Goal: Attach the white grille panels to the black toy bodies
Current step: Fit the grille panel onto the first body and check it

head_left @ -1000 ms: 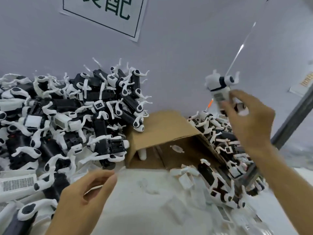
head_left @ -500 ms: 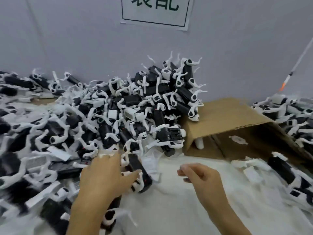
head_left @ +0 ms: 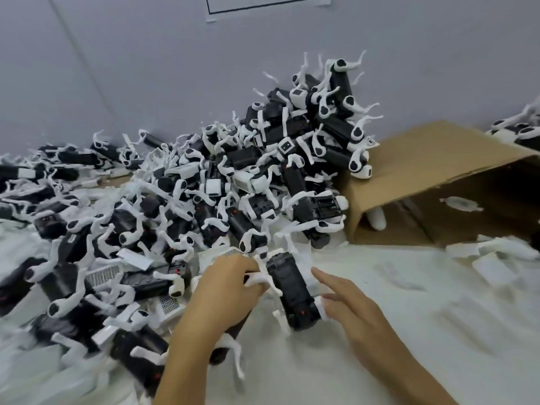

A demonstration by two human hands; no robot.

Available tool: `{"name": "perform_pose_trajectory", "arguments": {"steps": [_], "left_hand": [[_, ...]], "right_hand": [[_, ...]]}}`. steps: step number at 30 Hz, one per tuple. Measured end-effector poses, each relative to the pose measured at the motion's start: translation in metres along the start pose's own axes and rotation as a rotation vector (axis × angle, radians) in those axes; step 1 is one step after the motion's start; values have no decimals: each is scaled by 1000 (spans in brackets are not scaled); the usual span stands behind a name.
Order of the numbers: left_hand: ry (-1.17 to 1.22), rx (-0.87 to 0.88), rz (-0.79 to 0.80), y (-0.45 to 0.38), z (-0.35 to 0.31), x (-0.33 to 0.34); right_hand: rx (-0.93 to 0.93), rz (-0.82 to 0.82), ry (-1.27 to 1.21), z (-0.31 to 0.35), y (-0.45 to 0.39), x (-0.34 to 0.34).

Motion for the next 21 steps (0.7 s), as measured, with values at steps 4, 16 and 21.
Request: {"name": "perform_pose_trajectory", "arguments": {"steps": [4,16,21], "left_hand": [[228,101,-73,-1,-20,3],[646,186,194,10,-38,14],[1011,261,86,20,-79,14]], "right_hand": [[-43,135,32,5,15,16],[-580,-625,259,63,48,-54],[-950,-568,388,100,68,-30]]}}
Point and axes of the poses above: each hand's wrist, its own y-axis away from the middle knuckle, its own x-axis out of the palm, z = x × y, the point moved 10 cm from there along -y, towards the middle knuckle, and after that the axes turned 3 degrees about -z, right-handed, at the moved point
